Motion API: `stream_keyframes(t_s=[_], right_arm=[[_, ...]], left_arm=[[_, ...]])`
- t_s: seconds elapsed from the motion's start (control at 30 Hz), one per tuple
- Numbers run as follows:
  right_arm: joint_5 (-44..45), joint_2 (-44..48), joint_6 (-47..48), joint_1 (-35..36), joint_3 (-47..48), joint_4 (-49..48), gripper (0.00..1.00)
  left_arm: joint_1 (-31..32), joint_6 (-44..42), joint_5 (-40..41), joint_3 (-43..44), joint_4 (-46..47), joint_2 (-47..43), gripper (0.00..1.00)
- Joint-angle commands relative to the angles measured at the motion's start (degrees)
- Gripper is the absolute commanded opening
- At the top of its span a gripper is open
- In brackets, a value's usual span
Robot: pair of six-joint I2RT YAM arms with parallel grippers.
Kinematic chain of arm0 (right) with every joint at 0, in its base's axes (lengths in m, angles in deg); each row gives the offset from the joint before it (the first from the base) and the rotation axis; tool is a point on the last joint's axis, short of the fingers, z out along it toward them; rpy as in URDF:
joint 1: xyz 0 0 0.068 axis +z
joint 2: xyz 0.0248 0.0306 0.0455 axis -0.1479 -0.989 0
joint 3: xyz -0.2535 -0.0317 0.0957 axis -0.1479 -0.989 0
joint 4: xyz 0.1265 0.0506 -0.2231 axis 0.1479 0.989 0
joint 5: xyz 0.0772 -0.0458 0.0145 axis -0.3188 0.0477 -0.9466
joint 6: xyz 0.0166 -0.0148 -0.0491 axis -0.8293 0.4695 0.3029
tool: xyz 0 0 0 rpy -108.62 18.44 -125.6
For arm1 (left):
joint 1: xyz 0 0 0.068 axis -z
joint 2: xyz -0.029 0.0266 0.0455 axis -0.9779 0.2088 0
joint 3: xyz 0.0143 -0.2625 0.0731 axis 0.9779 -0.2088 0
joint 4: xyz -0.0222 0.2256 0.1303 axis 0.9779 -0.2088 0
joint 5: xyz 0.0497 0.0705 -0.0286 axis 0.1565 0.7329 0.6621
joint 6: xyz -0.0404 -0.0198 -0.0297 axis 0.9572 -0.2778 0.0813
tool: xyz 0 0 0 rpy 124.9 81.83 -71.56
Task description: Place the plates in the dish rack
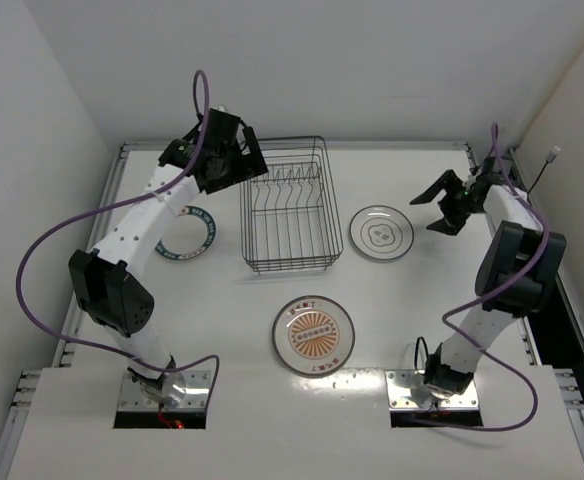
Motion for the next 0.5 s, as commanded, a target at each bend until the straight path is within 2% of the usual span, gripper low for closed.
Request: stream_keyframes(t_s=[0.0, 0.23, 0.47], right_arm=[[-1.60, -3.54, 2.64, -0.45, 0.79, -4.85, 0.79], [0.76, -12.86, 5.81, 1.31, 1.32, -5.92, 0.72], [0.95, -18.66, 7.74, 3.94, 4.03, -4.07, 0.53]], left_arm=[[-0.18, 1.34, -1.45, -0.50, 0.33, 0.50, 1.00], [-0.18, 0.81, -0.92, -1.02, -0.38, -0.02, 1.00], [-0.18, 0.81, -1.45, -2.17, -0.38, -1.08, 1.00]])
